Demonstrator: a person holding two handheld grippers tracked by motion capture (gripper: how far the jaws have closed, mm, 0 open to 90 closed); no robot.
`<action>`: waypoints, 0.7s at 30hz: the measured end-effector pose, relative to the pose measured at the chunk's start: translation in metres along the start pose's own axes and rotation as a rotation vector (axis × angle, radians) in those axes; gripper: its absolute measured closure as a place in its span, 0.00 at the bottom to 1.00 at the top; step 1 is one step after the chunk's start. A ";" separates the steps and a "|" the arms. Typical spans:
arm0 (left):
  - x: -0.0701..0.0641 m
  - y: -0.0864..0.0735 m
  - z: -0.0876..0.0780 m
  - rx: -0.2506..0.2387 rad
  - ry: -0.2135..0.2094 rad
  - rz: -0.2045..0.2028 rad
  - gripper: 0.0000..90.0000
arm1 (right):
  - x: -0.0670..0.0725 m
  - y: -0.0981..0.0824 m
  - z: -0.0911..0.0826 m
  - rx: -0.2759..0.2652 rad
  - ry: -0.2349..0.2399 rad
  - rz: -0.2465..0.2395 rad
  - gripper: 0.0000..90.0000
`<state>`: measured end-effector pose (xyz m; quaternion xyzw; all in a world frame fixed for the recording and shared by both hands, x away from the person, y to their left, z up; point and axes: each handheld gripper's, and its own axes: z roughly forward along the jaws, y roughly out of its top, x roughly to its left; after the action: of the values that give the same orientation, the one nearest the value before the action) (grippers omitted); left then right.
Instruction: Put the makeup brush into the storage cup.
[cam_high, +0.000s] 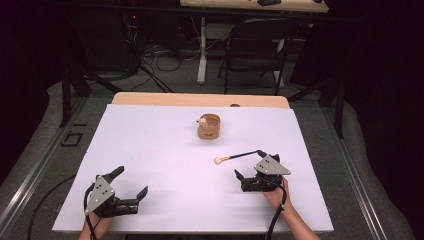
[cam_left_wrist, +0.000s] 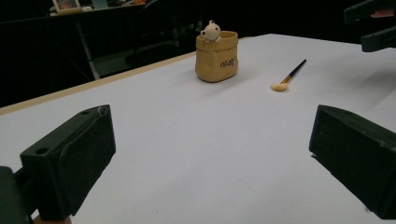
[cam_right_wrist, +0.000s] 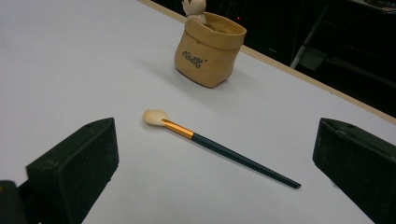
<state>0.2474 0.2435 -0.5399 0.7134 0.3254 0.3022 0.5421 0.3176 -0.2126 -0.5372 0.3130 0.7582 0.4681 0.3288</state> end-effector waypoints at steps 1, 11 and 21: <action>0.000 0.000 0.000 0.000 0.000 0.000 0.00 | 0.000 0.000 0.001 0.000 0.003 -0.003 0.00; 0.000 0.000 0.000 0.001 0.001 0.000 0.00 | -0.003 0.004 0.007 -0.005 0.007 0.003 0.00; 0.000 0.000 0.000 0.002 0.001 -0.003 0.00 | -0.008 0.009 0.013 0.003 0.006 0.011 0.00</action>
<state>0.2471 0.2438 -0.5400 0.7134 0.3269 0.3013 0.5417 0.3339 -0.2092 -0.5320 0.3161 0.7580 0.4697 0.3237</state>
